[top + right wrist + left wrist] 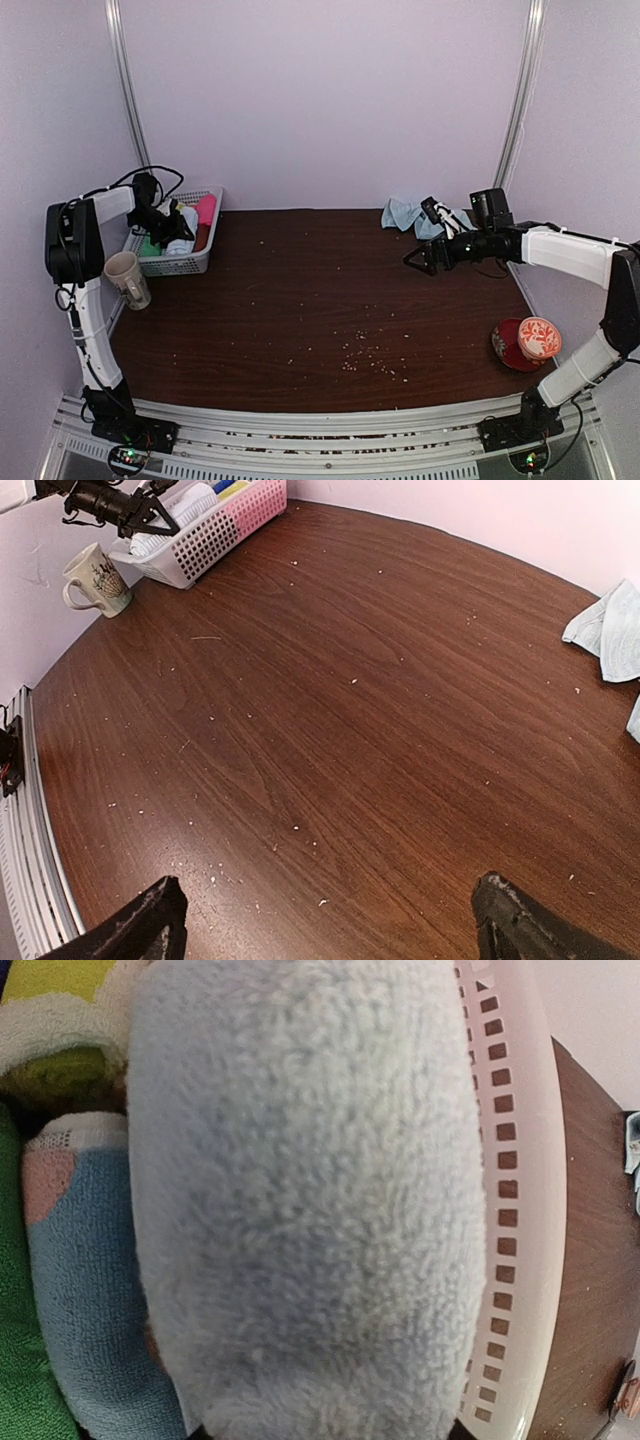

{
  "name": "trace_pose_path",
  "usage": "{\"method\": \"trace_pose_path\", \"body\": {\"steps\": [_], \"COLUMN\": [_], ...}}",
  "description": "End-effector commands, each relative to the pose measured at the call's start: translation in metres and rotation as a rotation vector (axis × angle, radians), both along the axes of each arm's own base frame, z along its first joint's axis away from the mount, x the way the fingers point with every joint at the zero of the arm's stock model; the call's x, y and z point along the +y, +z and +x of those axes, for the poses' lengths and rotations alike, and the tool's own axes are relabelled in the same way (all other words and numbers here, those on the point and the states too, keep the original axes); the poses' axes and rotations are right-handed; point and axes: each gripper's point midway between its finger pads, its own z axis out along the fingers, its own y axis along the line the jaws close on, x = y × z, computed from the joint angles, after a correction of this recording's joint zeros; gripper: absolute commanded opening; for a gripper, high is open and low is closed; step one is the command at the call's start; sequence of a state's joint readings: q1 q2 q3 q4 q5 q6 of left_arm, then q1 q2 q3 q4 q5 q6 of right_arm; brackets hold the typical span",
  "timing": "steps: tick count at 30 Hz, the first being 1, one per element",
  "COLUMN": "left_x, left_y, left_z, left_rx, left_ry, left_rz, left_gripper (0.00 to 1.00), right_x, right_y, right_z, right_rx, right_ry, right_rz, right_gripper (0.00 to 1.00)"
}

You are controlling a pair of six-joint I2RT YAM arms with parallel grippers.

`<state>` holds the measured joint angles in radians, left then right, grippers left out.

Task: Roll the towels
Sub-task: Adjust the towel in the storage box.

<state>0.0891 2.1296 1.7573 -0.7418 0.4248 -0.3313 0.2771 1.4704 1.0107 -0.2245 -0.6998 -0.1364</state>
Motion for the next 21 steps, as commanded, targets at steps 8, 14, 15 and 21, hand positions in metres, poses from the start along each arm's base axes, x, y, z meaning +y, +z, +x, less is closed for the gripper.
{"method": "trace_pose_path", "body": {"steps": [8,14,15,21], "left_x": [-0.007,0.005,0.007,0.022], "left_y": [-0.016,0.004,0.005,0.006], "left_z": [-0.025,-0.014,-0.013,-0.016], "left_rx": [0.109,0.070,0.070,0.088], "left_ry": [0.001,0.034,0.037,0.063], "left_rz": [0.006,0.071,0.084,0.173], "left_gripper": [0.61,0.73,0.75,0.88], "right_x": [0.004,0.003,0.003,0.003], "right_y": [0.015,0.017,0.018,0.020], "right_z": [0.002,0.002,0.002,0.002], "right_rx": [-0.055,-0.062,-0.064,-0.071], "right_ry": [0.010,0.007,0.007,0.007], "right_rz": [-0.017,-0.017,-0.016,-0.016], "right_gripper": [1.00,1.00,1.00,1.00]}}
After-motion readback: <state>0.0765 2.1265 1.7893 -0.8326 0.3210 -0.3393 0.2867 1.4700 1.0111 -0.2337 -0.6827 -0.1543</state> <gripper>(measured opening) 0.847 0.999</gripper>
